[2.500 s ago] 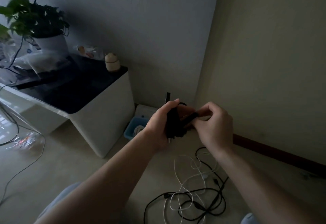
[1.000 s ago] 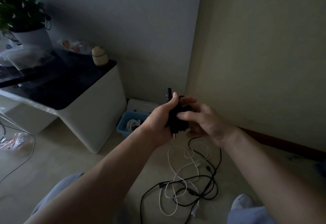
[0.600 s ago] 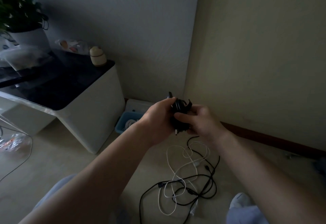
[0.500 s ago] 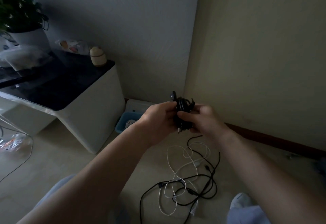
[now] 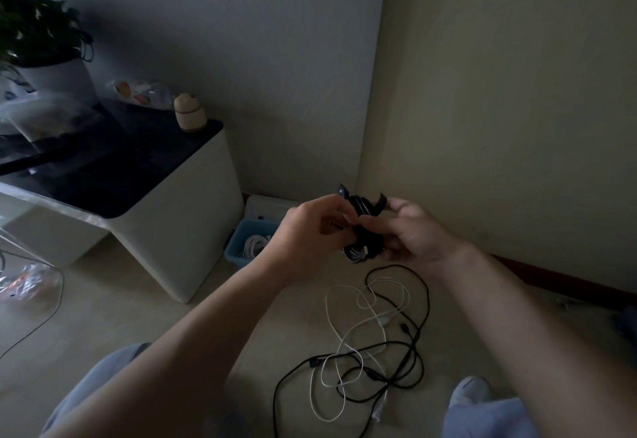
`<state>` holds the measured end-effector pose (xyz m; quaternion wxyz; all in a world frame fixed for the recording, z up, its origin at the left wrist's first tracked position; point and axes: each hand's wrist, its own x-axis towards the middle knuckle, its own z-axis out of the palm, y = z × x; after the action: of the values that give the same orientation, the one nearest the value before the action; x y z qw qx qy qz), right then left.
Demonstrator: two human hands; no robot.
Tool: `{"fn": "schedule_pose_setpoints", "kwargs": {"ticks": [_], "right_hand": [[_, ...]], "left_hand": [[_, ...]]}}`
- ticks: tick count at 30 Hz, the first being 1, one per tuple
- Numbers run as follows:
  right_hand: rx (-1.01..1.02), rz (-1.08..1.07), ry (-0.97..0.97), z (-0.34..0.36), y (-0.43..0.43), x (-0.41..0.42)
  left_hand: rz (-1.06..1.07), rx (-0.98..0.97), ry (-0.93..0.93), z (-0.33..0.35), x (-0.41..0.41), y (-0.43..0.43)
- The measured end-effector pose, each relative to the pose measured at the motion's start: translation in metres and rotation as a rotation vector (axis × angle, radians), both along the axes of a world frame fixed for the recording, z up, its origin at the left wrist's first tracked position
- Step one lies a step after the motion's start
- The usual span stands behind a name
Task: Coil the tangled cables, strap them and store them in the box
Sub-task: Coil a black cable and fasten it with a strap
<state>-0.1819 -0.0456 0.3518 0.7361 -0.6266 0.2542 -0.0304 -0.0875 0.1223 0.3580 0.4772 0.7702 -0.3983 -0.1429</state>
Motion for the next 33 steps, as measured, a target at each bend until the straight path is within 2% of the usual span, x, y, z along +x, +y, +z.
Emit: {"fn": "schedule_pose_setpoints", "kwargs": {"ticks": [4, 8, 10, 14, 21, 26, 33], "right_hand": [[-0.001, 0.110, -0.003, 0.002, 0.000, -0.004], [-0.020, 0.243, -0.033, 0.004, -0.001, -0.007], [-0.050, 0.310, -0.035, 0.005, -0.002, -0.010], [-0.081, 0.347, -0.003, 0.003, -0.002, -0.012], [-0.088, 0.358, -0.017, 0.002, 0.001, -0.013], [-0.177, 0.300, -0.001, -0.001, 0.003, -0.011], [-0.165, 0.327, -0.108, -0.004, 0.008, -0.011]], "left_hand": [[-0.046, 0.048, -0.222, 0.004, 0.001, 0.002], [-0.053, 0.065, -0.621, 0.008, 0.001, 0.005], [-0.104, 0.052, -0.669, 0.008, 0.000, 0.004], [-0.213, 0.040, -0.435, 0.004, 0.000, 0.003], [-0.110, 0.030, -0.231, -0.003, 0.011, 0.003], [-0.169, 0.025, -0.021, -0.007, 0.015, 0.002], [-0.123, 0.136, 0.042, -0.008, 0.017, 0.001]]}}
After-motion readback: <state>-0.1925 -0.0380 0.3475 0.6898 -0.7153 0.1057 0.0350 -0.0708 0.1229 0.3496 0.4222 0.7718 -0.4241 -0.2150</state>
